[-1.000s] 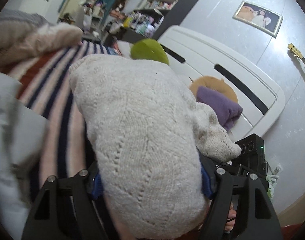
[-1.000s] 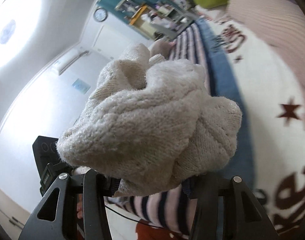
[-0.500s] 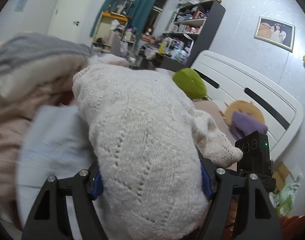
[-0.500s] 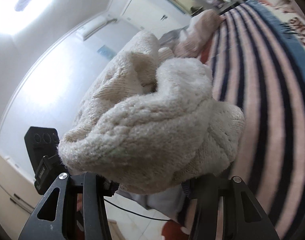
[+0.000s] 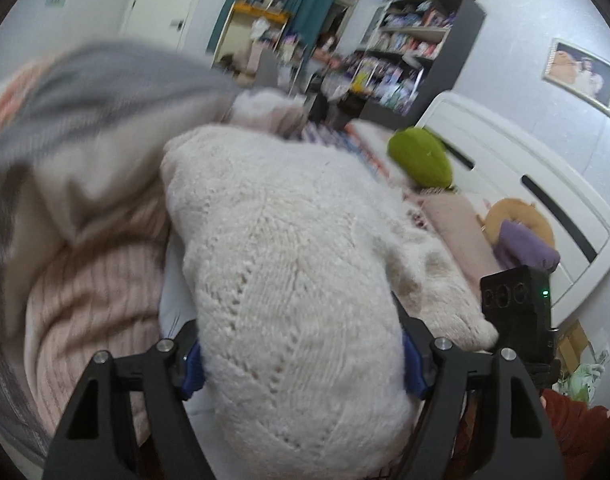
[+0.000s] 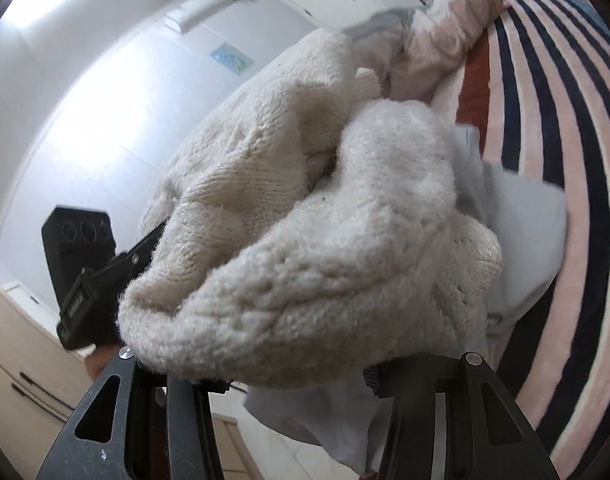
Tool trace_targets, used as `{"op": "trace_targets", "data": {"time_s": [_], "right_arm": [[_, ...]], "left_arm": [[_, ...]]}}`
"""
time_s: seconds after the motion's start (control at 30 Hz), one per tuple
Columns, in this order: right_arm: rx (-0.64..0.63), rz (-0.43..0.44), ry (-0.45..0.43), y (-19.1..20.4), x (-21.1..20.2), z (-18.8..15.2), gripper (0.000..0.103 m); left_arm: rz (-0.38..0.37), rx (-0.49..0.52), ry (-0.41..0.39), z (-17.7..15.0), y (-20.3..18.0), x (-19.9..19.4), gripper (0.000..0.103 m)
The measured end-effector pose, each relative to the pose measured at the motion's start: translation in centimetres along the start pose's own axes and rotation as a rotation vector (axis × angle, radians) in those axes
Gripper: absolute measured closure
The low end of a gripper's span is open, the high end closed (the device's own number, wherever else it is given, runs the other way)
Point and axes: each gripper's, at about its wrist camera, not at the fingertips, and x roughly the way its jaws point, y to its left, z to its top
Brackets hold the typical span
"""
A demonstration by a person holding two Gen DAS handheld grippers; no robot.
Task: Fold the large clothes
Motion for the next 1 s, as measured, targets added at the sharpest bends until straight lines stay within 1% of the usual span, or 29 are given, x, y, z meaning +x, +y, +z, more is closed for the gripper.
{"op": "trace_targets", "data": {"time_s": [0.1,0.17,0.23,0.3,0.37,0.4,0.47,0.53,0.57,0.6,0.63,0.67,0.73,0.83,0.9,1.0], "right_arm": [[0.029,-0.009,0.052,-1.7,1.9,-0.4,0.062],[0.039,0.013,0.079,-2.4,2.9,-0.4,0.059],[0.03,0.029,0.092,-2.6,3.0,0.1,0.057],[0.014,0.031,0.11,-2.7,3.2,1.2,0.052],[-0.013,0.015,0.132,-2.8,3.5,2.1,0.048],[-0.027,0.005,0.141,-2.6,3.4,2.1,0.047],[-0.058,-0.019,0.153,-2.4,2.9,1.9,0.045],[-0.1,-0.049,0.16,-2.2,2.4,1.8,0.043],[-0.123,-0.064,0.158,-2.0,2.0,1.5,0.038],[-0.152,-0.098,0.15,-1.8,1.6,1.3,0.035],[-0.169,-0.123,0.136,-2.1,0.9,1.5,0.028],[-0.192,-0.146,0.119,-2.3,0.1,1.5,0.023],[-0.24,-0.168,0.095,-1.9,-0.8,1.3,0.023],[-0.27,-0.186,0.069,-1.8,-2.8,0.8,0.023],[-0.282,-0.2,0.042,-2.1,-4.3,1.3,0.023],[-0.301,-0.216,-0.002,-3.0,-8.3,0.5,0.023]], "left_arm": [[0.029,-0.002,0.051,-1.2,1.6,1.5,0.026],[0.033,-0.035,0.064,-1.6,2.2,1.8,0.023],[0.045,-0.041,0.05,-1.7,1.9,1.3,0.02],[0.072,-0.029,0.033,-1.9,1.5,0.8,0.015],[0.107,-0.021,0.026,-2.1,0.7,0.5,0.01],[0.117,-0.02,0.029,-2.1,0.3,0.3,0.009],[0.133,-0.017,0.033,-2.3,-0.4,-0.1,0.008],[0.149,-0.008,0.014,-2.6,-1.0,-1.3,0.008],[0.154,-0.002,0.005,-2.6,-1.4,-1.8,0.008],[0.161,0.003,-0.008,-2.7,-1.6,-2.5,0.008],[0.171,0.005,-0.023,-2.7,-2.0,-3.2,0.008],[0.178,0.006,-0.034,-2.7,-2.5,-3.8,0.008],[0.191,0.014,-0.057,-2.9,-3.4,-4.9,0.008],[0.214,0.034,-0.085,-2.9,-5.1,-6.2,0.008],[0.202,0.043,-0.099,-3.1,-7.0,-6.9,0.008],[0.189,0.086,-0.123,-3.4,-10.3,-7.2,0.008]]}}
